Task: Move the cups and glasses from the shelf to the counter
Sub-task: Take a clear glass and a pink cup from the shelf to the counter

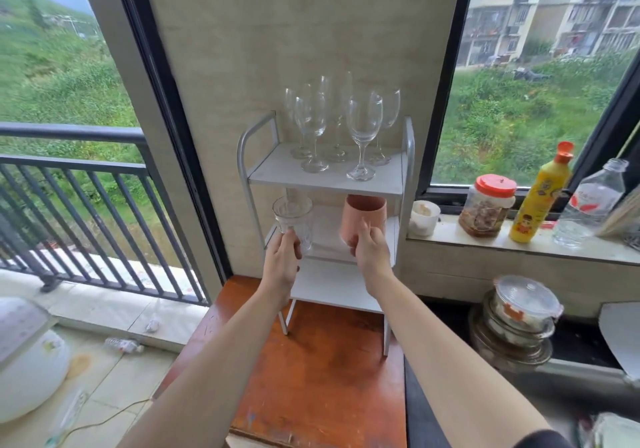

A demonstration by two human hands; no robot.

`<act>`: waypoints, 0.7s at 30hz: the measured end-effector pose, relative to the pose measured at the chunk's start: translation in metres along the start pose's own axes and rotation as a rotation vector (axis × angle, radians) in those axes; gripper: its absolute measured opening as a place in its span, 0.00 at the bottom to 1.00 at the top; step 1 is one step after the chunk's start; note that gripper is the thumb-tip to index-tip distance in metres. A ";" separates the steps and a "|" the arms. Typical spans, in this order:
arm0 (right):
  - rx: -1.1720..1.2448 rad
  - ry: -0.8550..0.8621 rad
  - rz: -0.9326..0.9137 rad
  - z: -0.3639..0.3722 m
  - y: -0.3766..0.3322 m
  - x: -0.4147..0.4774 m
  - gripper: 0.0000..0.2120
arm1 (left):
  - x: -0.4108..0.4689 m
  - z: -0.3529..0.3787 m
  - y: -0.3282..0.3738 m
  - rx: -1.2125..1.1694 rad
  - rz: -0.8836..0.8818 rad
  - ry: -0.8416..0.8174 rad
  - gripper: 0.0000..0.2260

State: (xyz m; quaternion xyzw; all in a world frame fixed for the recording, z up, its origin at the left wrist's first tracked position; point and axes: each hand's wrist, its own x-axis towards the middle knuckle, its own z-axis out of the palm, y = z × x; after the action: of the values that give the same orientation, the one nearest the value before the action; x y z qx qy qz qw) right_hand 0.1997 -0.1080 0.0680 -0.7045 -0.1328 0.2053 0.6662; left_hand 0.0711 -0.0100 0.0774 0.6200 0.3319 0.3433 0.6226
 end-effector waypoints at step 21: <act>0.082 0.033 -0.143 -0.040 0.054 -0.124 0.20 | -0.099 -0.024 -0.044 0.014 0.136 -0.059 0.14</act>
State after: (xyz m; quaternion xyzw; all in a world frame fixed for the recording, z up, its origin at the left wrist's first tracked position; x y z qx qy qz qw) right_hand 0.1047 -0.2048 0.0297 -0.6687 -0.1634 0.1507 0.7095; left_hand -0.0022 -0.0801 0.0323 0.6553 0.2730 0.3639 0.6031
